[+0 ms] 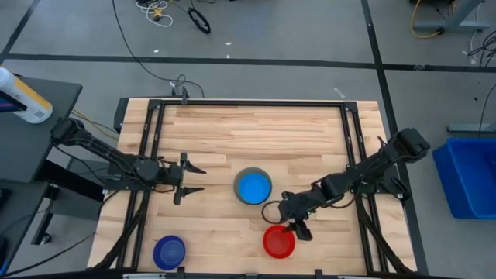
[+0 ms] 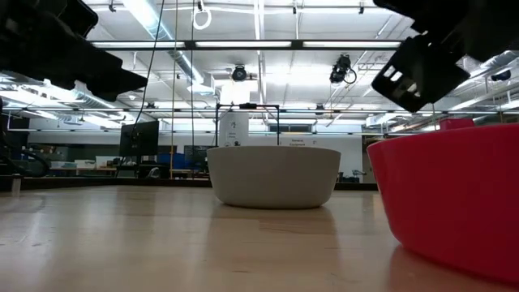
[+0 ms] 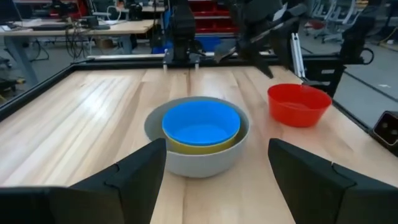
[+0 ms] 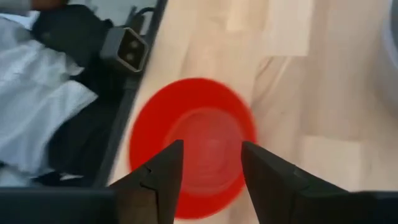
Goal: Nest bowls inside each other
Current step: Stack the red bowl on top of the light blue bowl, then stack the blue bowl on top of the red bowl
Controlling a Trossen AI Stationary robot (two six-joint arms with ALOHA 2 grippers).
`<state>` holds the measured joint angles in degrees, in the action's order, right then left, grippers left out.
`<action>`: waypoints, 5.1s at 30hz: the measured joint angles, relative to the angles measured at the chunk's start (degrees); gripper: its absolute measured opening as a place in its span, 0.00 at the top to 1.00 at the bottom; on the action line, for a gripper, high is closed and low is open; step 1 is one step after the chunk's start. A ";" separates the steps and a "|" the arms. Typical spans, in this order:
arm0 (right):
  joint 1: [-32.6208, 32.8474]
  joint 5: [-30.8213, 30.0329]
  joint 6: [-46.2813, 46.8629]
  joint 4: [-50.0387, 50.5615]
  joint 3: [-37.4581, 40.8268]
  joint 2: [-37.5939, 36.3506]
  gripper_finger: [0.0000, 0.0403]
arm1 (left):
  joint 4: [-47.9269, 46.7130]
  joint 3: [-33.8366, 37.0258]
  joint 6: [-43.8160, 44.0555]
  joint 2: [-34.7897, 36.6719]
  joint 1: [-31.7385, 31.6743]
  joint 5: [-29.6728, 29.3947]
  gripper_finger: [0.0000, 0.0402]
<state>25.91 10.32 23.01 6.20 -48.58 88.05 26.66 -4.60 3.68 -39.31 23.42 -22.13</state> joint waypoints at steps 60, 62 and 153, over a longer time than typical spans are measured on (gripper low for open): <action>-11.11 -29.47 -19.34 -6.99 -8.49 7.30 1.00 | -3.14 1.14 3.15 -0.41 0.33 -4.03 0.27; -12.49 -29.73 -20.63 -4.36 -9.68 6.80 1.00 | -3.17 1.14 3.15 -0.41 0.33 -3.93 0.27; -21.92 -21.78 -23.85 7.88 -17.09 -9.10 0.41 | -4.99 1.16 3.69 -0.41 0.33 -3.84 0.27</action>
<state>3.98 -11.46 -0.83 14.07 -65.66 78.95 21.67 -3.44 7.37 -39.72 23.75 -25.97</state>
